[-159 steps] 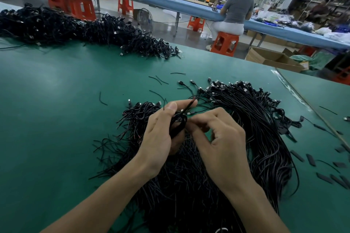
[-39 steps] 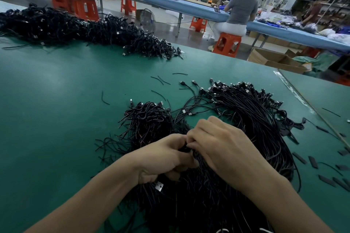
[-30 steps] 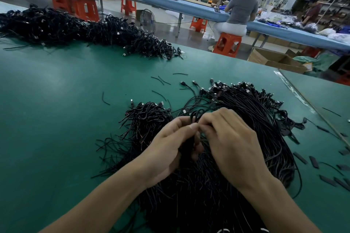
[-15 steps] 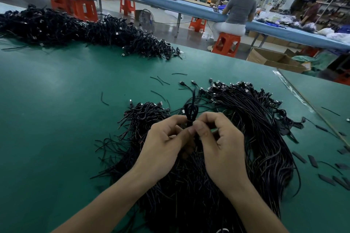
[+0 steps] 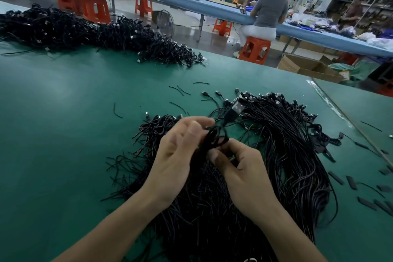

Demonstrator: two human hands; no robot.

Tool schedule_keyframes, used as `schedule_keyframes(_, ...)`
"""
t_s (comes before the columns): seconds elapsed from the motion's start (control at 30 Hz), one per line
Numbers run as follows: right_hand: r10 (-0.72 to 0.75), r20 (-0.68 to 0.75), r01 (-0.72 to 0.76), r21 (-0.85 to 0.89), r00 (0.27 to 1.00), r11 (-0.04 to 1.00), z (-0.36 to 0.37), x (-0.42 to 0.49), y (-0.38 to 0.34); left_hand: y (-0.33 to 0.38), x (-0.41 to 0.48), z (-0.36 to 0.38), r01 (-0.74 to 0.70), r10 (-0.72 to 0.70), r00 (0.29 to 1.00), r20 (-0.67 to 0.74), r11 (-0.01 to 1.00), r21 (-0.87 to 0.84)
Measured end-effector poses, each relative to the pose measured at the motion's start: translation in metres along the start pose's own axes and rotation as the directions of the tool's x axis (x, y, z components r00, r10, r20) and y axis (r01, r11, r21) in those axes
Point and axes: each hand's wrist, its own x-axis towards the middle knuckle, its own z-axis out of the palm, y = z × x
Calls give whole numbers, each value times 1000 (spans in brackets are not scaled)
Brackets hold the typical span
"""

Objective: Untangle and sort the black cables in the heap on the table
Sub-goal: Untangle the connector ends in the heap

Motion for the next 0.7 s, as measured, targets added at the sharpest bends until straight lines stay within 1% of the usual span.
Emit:
schedule_keyframes(0.1, 22, -14, -22, -17, 1000, 1000, 0, 3, 4, 1, -3, -2, 6, -6, 999, 31, 1000, 1)
schedule_keyframes(0.13, 12, -37, -13, -20, 999, 1000, -1, 5, 4, -1, -4, -4, -4, 1, 999, 44, 998, 55)
schedule_keyframes(0.17, -1, -64, -1, -31, 998, 1000, -4, 6, 5, -2, -4, -5, 3, -10, 999, 48, 987, 160)
schedule_keyframes(0.2, -10, -90, 6, -41, 996, 999, -6, 7, 5, -4, -4, -6, 15, -26, 999, 35, 959, 282)
schedule_keyframes(0.27, -20, -134, 15, -40, 991, 999, -9, 9, 5, -9, -4, -9, 57, -51, 998, -25, 907, 416)
schedule_keyframes(0.37, -40, -173, 36, -28, 984, 999, -8, 8, 3, -15, -4, -9, 44, 3, 996, -93, 869, 492)
schedule_keyframes(0.47, -76, -181, 74, -16, 980, 997, -4, 6, -2, -18, -2, -6, 45, -1, 997, -83, 849, 527)
schedule_keyframes(0.53, -103, -163, 105, 5, 981, 994, -3, 4, -4, -18, -2, -6, 78, -38, 995, -91, 869, 489)
schedule_keyframes(0.57, -109, -149, 112, 12, 983, 994, -3, 4, -5, -17, -1, -5, 116, -83, 992, -95, 901, 418)
schedule_keyframes(0.6, -112, -136, 113, 3, 984, 994, -2, 3, -5, -15, 1, -4, 167, -144, 985, -100, 940, 297)
schedule_keyframes(0.63, -109, -129, 107, -17, 986, 994, -2, 3, -5, -12, 2, -3, 240, -229, 968, -99, 963, 125)
schedule_keyframes(0.67, -101, -127, 97, -37, 987, 995, -2, 2, -4, -9, 5, -2, 319, -322, 944, -70, 946, -53)
schedule_keyframes(0.7, -89, -126, 83, -47, 988, 995, -1, 1, -3, -6, 7, -2, 374, -384, 923, -23, 911, -174)
